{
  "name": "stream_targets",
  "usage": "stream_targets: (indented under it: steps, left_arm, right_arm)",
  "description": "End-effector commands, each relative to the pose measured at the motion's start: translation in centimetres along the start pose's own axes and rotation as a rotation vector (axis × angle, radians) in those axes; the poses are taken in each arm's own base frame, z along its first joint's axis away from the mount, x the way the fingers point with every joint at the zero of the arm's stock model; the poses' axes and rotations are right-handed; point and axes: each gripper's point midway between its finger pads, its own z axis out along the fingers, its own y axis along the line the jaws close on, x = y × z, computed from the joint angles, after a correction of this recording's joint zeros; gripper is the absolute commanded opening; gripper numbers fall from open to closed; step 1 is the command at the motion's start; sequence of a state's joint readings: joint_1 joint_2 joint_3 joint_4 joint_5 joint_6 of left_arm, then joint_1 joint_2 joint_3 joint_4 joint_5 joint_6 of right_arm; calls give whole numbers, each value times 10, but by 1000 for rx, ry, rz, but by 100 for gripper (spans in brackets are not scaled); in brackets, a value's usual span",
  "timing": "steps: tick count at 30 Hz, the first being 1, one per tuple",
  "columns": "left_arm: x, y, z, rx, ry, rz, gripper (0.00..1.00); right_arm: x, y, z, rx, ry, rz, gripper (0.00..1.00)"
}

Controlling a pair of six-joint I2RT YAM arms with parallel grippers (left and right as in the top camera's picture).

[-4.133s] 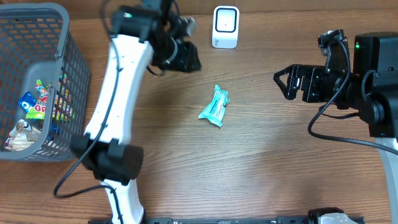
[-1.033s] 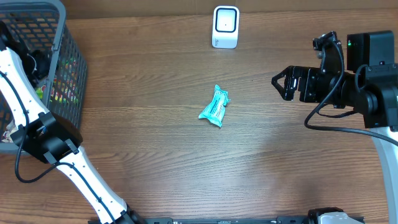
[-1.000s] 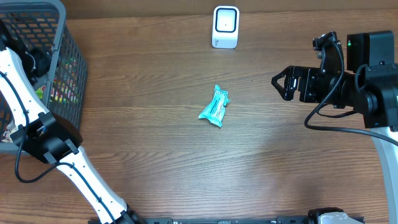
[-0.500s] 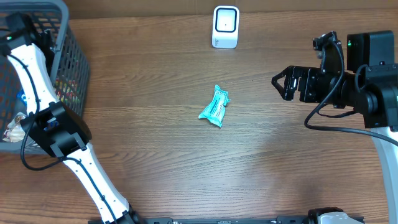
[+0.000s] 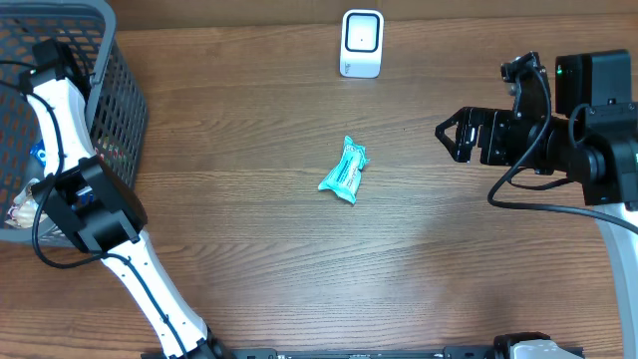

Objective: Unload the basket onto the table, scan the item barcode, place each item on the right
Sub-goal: 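Grasp the green Haribo bag in the basket with the left gripper, then carry the Haribo bag out and drop it beside the mint bar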

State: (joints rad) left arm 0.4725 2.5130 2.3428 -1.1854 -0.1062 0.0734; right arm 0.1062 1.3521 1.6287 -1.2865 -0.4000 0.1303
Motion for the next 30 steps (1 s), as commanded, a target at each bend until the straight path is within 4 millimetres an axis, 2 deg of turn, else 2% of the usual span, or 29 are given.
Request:
stream_targets:
  steps: [1,4,8,10,16,20,25,28,30]
  left_arm:
    - [14,-9,2,26,57,-44,4]
    - [12,-8,-16,31,56,-49,4]
    - [-5,-5,-63,54,-12,-93,4]
    - [-15,-7,-104,102,-85,-98,4]
    - [-21,3,-209,112,-314,-117,4]
    - [-12,8,-275,114,-442,-120,4]
    - [9,11,-351,125,-596,-123,4]
    - [27,4,-394,183,-686,-103,4]
    - [41,-11,-424,263,-744,-67,4]
  right_arm:
    - [-6,5,-6,-3,-28,-23,100]
    - [-7,5,-6,-4,-32,-24,100]
    - [-7,5,-6,-4,-34,-25,100]
    - [-7,5,-6,-5,-33,-24,100]
    - [-7,5,-6,-5,-33,-23,100]
    - [-7,5,-6,-5,-32,-23,100]
    - [-6,6,-6,-8,-29,-22,100]
    - [-6,6,-6,-8,-30,-22,99]
    - [-7,6,-6,-9,-33,-24,99]
